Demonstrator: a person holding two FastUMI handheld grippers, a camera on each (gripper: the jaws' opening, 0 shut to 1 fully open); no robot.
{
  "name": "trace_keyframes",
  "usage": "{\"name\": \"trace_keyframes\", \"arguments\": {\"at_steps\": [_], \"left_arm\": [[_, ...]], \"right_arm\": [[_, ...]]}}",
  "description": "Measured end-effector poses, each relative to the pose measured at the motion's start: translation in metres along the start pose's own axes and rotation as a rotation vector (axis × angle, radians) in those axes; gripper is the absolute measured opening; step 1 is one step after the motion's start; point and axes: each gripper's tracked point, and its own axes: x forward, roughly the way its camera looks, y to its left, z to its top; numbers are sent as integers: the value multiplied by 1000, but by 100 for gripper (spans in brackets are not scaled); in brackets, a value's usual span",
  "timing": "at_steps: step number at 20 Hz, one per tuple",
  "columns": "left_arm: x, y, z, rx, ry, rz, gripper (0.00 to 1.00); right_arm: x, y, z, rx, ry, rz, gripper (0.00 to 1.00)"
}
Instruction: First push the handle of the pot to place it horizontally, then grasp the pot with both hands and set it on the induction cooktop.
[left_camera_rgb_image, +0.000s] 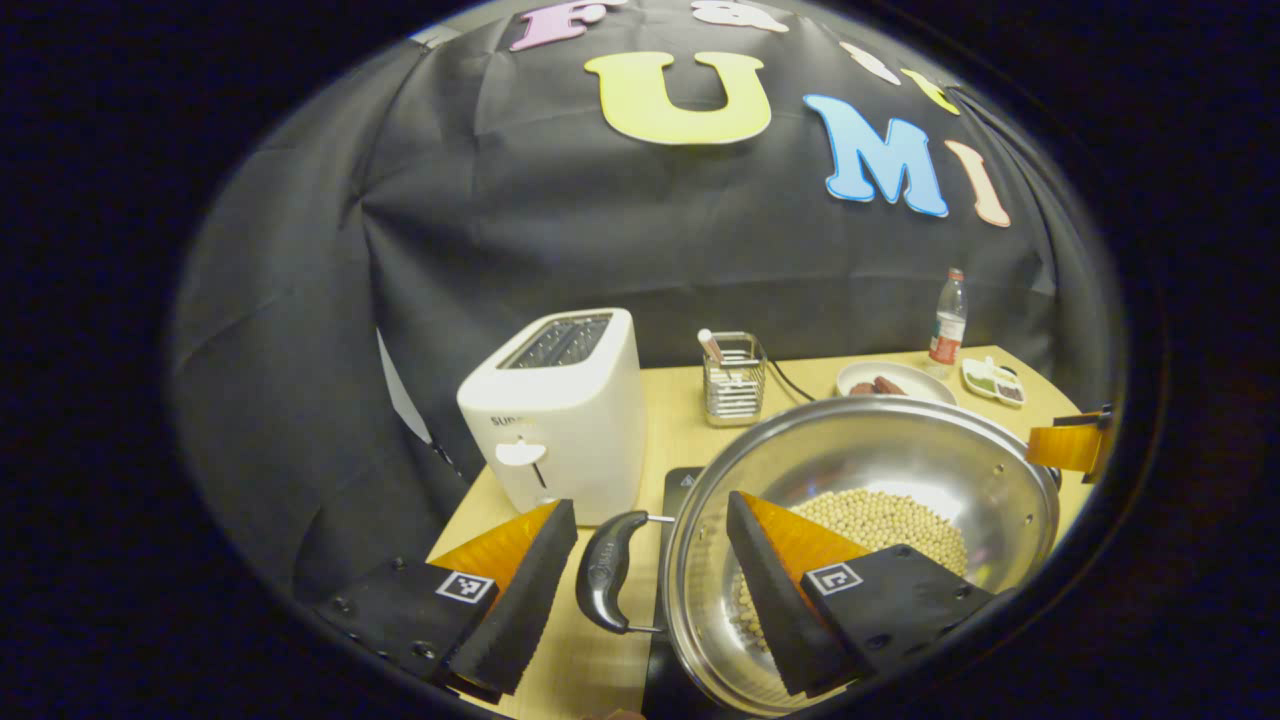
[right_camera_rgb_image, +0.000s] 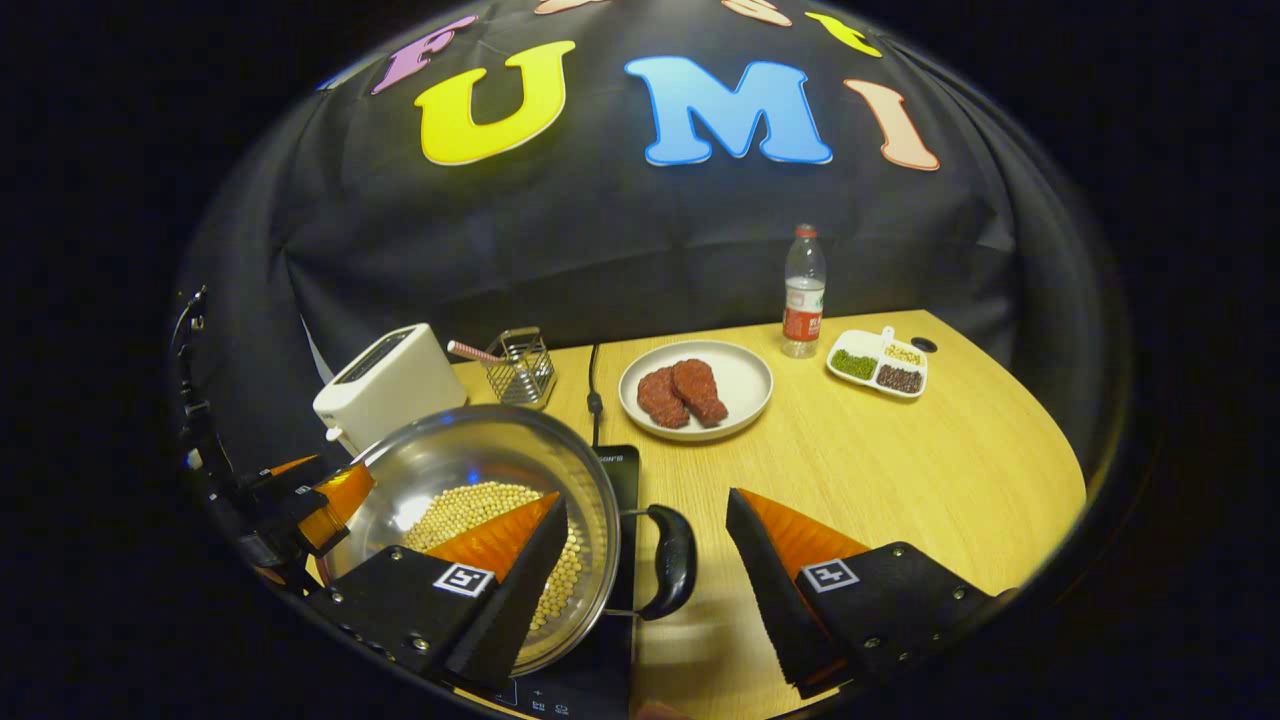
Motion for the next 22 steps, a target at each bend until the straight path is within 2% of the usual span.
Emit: {"name": "trace_keyframes", "arguments": {"at_steps": [4,8,9,13,16,17,18,19,20,22], "left_arm": [[-37,-15,43,-12,-107,41,98],[-87,-54,85,-46,-206,46,100],[-99,-63,96,-51,-233,46,97],[-153,-104,134,-49,-324,43,98],[-195,-143,147,-49,-370,40,100],[-207,-157,148,-45,-382,42,97],[-220,-168,150,-39,-397,46,100],[-235,-180,151,-33,-413,47,97],[-247,-192,153,-32,-420,41,100],[-270,-214,154,-29,-433,33,94]], "right_arm": [[-24,-38,30,-43,-100,-20,96],[-62,-81,53,-96,-189,-24,96],[-71,-92,57,-115,-208,-24,96],[-118,-134,74,-178,-305,-26,96],[-153,-171,79,-188,-348,-23,96],[-165,-185,82,-185,-362,-27,96],[-176,-198,83,-183,-379,-29,96],[-187,-210,85,-182,-397,-29,96],[-198,-222,85,-183,-407,-29,96],[-217,-242,87,-181,-420,-34,96]]}}
